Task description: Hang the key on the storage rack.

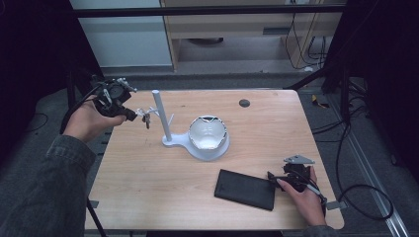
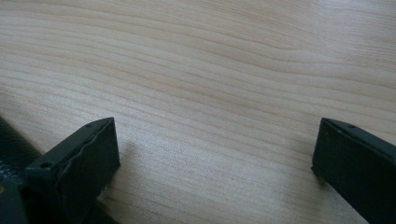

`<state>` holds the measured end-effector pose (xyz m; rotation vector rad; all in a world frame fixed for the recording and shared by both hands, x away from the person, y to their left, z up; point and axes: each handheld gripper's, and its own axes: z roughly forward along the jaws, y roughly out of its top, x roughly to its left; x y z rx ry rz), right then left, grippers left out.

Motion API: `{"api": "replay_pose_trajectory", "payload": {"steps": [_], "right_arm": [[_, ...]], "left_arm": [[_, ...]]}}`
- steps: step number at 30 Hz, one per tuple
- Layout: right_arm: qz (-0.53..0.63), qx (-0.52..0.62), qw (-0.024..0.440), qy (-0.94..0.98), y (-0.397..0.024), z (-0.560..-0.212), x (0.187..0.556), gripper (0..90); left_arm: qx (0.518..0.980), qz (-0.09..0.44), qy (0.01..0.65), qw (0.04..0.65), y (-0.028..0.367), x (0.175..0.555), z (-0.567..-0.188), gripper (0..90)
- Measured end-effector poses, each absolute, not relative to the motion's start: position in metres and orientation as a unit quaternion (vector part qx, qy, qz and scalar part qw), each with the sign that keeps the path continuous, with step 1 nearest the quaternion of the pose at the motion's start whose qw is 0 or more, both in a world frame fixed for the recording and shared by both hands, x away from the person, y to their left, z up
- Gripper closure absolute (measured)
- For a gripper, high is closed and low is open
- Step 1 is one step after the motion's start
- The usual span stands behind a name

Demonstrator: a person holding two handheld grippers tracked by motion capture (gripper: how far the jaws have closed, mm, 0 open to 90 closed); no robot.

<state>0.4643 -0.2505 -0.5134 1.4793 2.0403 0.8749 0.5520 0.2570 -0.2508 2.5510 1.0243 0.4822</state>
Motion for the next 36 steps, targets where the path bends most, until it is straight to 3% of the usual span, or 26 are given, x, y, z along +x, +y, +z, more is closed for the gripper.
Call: {"api": "replay_pose_trajectory", "payload": {"steps": [21, 26, 30, 36], "right_arm": [[0.318, 0.54, 0.235, 0.743, -0.25, -0.513, 0.464, 0.9], [0.318, 0.538, 0.235, 0.744, -0.251, -0.513, 0.464, 0.8], [0.317, 0.538, 0.234, 0.745, -0.251, -0.513, 0.464, 0.8], [0.317, 0.538, 0.233, 0.745, -0.251, -0.513, 0.464, 0.8]], "left_arm": [[0.901, 0.167, 0.362, 0.173, 0.249, 0.568, -0.254, 83.8], [0.892, 0.18, 0.364, 0.198, 0.247, 0.567, -0.252, 83.0], [0.887, 0.203, 0.355, 0.212, 0.249, 0.558, -0.251, 65.2], [0.878, 0.227, 0.348, 0.239, 0.251, 0.537, -0.264, 50.1]]}}
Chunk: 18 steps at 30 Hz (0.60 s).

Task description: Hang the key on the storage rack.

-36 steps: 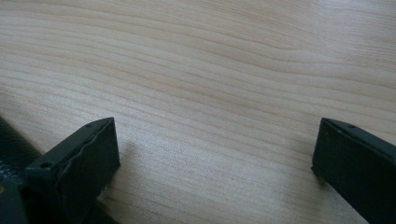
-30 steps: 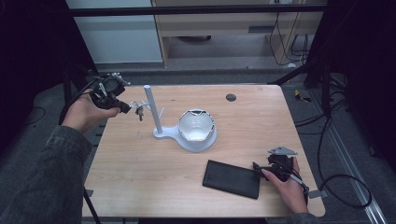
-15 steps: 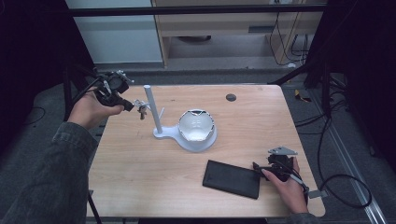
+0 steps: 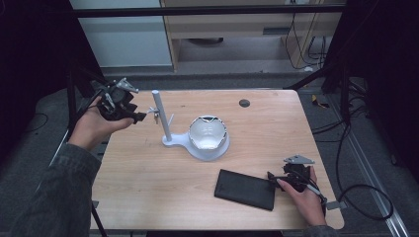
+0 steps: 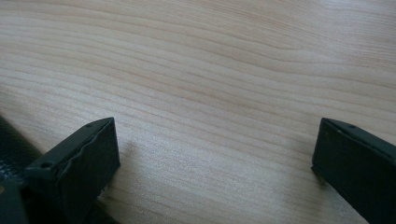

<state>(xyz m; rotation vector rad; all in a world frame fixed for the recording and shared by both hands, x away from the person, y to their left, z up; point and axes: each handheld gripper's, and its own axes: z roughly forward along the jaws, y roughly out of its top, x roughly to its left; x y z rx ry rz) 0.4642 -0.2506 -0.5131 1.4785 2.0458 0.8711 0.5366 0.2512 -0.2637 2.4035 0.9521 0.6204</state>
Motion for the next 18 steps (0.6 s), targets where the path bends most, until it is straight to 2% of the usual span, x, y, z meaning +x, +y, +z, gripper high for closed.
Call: {"api": "replay_pose_trajectory", "payload": {"steps": [1, 3, 5, 11, 14, 18], "right_arm": [[0.317, 0.538, 0.234, 0.745, -0.251, -0.513, 0.464, 0.8], [0.319, 0.539, 0.231, 0.744, -0.25, -0.513, 0.464, 0.8], [0.319, 0.54, 0.231, 0.744, -0.25, -0.513, 0.464, 0.8], [0.318, 0.54, 0.232, 0.743, -0.25, -0.513, 0.465, 0.5], [0.318, 0.538, 0.233, 0.745, -0.25, -0.513, 0.465, 0.6], [0.322, 0.537, 0.234, 0.744, -0.25, -0.512, 0.464, 4.5]], "left_arm": [[0.877, 0.233, 0.347, 0.238, 0.251, 0.531, -0.269, 50.1], [0.877, 0.24, 0.34, 0.239, 0.248, 0.522, -0.278, 42.2], [0.876, 0.242, 0.335, 0.248, 0.247, 0.513, -0.286, 39.6], [0.881, 0.231, 0.313, 0.27, 0.229, 0.483, -0.329, 35.8], [0.88, 0.235, 0.311, 0.273, 0.218, 0.48, -0.346, 31.7], [0.876, 0.209, 0.314, 0.3, 0.2, 0.477, -0.371, 28.8]]}}
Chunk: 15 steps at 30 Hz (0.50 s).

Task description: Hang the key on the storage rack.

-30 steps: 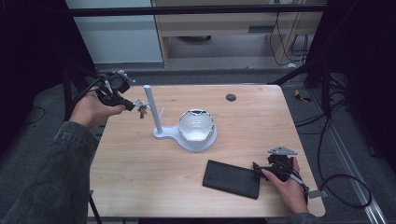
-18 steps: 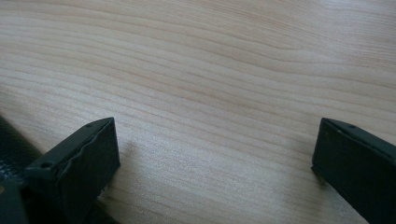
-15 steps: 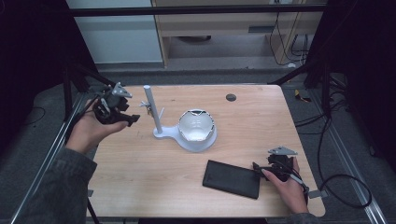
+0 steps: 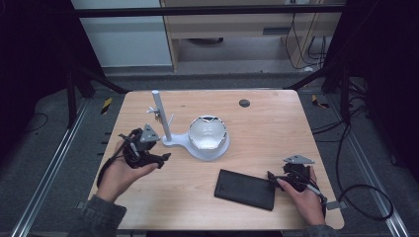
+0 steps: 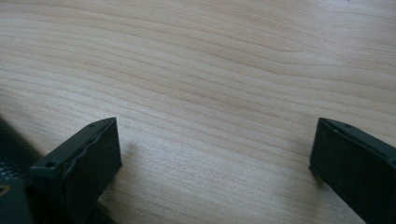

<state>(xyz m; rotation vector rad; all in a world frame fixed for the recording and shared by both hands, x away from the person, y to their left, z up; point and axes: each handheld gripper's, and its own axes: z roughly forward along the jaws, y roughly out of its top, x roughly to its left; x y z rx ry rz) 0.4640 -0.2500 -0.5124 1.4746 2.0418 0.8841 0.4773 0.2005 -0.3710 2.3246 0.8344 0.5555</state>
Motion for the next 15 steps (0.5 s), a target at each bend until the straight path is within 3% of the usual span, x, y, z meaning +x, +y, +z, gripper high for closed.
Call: {"api": "replay_pose_trajectory", "payload": {"steps": [8, 10, 15], "right_arm": [[0.333, 0.52, 0.264, 0.741, -0.247, -0.5, 0.447, 13.8], [0.341, 0.518, 0.278, 0.734, -0.245, -0.492, 0.437, 19.9], [0.347, 0.503, 0.293, 0.736, -0.239, -0.485, 0.427, 23.6]], "left_arm": [[0.883, 0.171, 0.292, 0.326, 0.151, 0.465, -0.426, 29.0], [0.897, 0.174, 0.269, 0.304, 0.139, 0.461, -0.439, 33.4], [0.898, 0.156, 0.262, 0.318, 0.133, 0.447, -0.453, 46.6]]}}
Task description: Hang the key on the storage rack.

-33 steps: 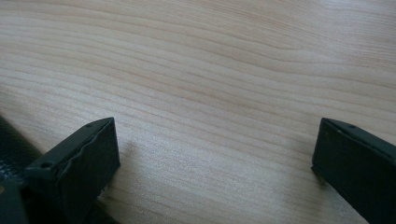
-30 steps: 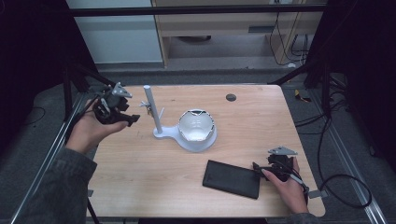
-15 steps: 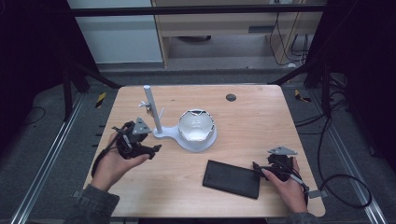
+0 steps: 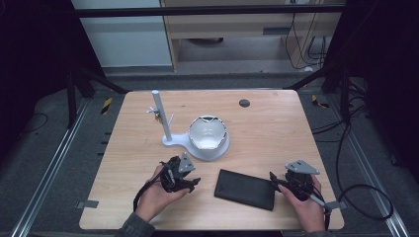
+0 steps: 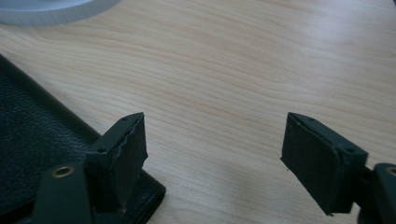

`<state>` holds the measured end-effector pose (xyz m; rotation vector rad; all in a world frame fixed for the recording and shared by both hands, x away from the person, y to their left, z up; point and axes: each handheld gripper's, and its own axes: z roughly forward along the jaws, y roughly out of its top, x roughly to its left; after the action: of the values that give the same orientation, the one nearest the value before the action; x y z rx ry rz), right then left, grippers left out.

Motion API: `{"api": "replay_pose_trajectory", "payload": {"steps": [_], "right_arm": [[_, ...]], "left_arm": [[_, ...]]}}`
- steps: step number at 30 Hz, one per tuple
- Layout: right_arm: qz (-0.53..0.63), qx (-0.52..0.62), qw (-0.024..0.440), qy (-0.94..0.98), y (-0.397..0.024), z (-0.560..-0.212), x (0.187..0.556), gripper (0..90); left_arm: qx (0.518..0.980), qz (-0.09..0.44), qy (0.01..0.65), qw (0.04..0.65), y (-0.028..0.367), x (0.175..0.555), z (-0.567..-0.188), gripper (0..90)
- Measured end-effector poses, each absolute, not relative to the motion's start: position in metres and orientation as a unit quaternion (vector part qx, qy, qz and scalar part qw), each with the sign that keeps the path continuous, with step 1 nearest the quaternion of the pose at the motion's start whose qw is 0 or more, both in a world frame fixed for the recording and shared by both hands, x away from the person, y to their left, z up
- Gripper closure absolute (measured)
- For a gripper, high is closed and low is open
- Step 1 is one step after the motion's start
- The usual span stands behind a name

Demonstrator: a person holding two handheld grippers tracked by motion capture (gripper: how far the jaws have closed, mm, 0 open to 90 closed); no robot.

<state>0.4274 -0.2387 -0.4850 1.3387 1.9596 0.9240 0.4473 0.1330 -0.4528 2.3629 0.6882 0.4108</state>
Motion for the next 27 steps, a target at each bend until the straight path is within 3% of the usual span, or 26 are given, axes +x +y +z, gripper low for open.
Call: {"api": "replay_pose_trajectory", "payload": {"steps": [1, 5, 7, 13, 27], "right_arm": [[0.351, 0.499, 0.298, 0.734, -0.236, -0.483, 0.425, 23.9], [0.355, 0.49, 0.295, 0.739, -0.234, -0.483, 0.422, 27.3], [0.353, 0.483, 0.295, 0.745, -0.234, -0.484, 0.423, 30.8], [0.358, 0.486, 0.296, 0.74, -0.234, -0.482, 0.423, 34.4], [0.357, 0.48, 0.291, 0.747, -0.232, -0.483, 0.425, 31.7]], "left_arm": [[0.902, 0.144, 0.253, 0.32, 0.129, 0.44, -0.46, 53.3], [0.909, 0.127, 0.247, 0.312, 0.126, 0.434, -0.468, 62.7], [0.91, 0.113, 0.243, 0.316, 0.122, 0.431, -0.471, 74.7], [0.909, 0.103, 0.238, 0.326, 0.118, 0.428, -0.47, 89.4], [0.926, 0.088, 0.21, 0.301, 0.098, 0.418, -0.482, 89.5]]}}
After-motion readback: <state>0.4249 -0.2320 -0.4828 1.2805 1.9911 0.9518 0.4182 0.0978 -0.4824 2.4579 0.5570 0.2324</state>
